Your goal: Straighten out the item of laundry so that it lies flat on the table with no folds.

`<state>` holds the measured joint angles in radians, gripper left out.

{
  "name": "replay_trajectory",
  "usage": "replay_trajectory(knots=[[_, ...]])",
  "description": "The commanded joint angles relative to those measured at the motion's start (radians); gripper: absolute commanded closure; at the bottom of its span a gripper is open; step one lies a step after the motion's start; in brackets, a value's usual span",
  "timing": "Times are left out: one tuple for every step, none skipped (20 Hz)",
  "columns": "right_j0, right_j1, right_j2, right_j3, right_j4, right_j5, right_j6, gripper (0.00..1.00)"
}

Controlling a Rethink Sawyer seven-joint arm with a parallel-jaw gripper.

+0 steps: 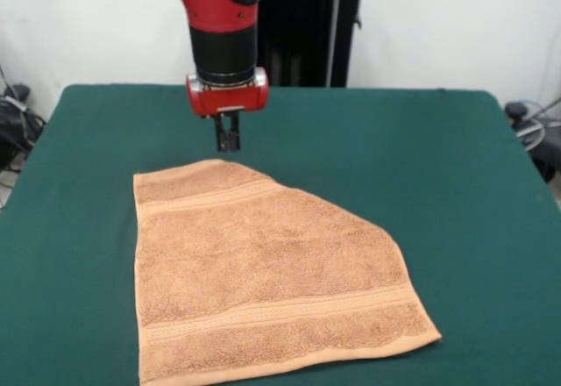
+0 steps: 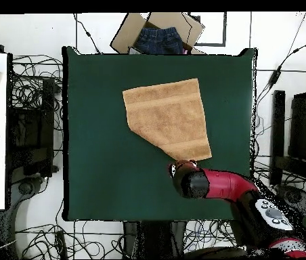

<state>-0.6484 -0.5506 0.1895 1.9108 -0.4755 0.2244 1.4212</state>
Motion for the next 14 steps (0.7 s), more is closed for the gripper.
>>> replay_trajectory(knots=[[0.033, 0.011, -0.046, 0.058, 0.021, -0.087, 0.223, 1.0], [0.04, 0.001, -0.051, 0.067, 0.028, -0.086, 0.228, 1.0], [0.048, -0.006, -0.055, 0.075, 0.035, -0.086, 0.234, 1.0], [0.055, -0.011, -0.057, 0.084, 0.042, -0.089, 0.241, 1.0], [0.061, -0.016, -0.059, 0.088, 0.047, -0.093, 0.245, 1.0], [0.063, -0.016, -0.06, 0.088, 0.05, -0.091, 0.244, 1.0], [0.065, -0.016, -0.06, 0.088, 0.054, -0.09, 0.244, 1.0], [0.062, -0.011, -0.06, 0.087, 0.055, -0.097, 0.243, 1.0], [0.062, -0.008, -0.062, 0.088, 0.055, -0.105, 0.244, 1.0], [0.069, -0.009, -0.07, 0.092, 0.055, -0.116, 0.25, 1.0], [0.076, -0.01, -0.078, 0.095, 0.054, -0.128, 0.256, 1.0], [0.085, -0.012, -0.086, 0.098, 0.055, -0.139, 0.262, 1.0], [0.093, -0.013, -0.09, 0.096, 0.059, -0.137, 0.262, 1.0], [0.103, -0.017, -0.097, 0.093, 0.062, -0.136, 0.261, 1.0]])
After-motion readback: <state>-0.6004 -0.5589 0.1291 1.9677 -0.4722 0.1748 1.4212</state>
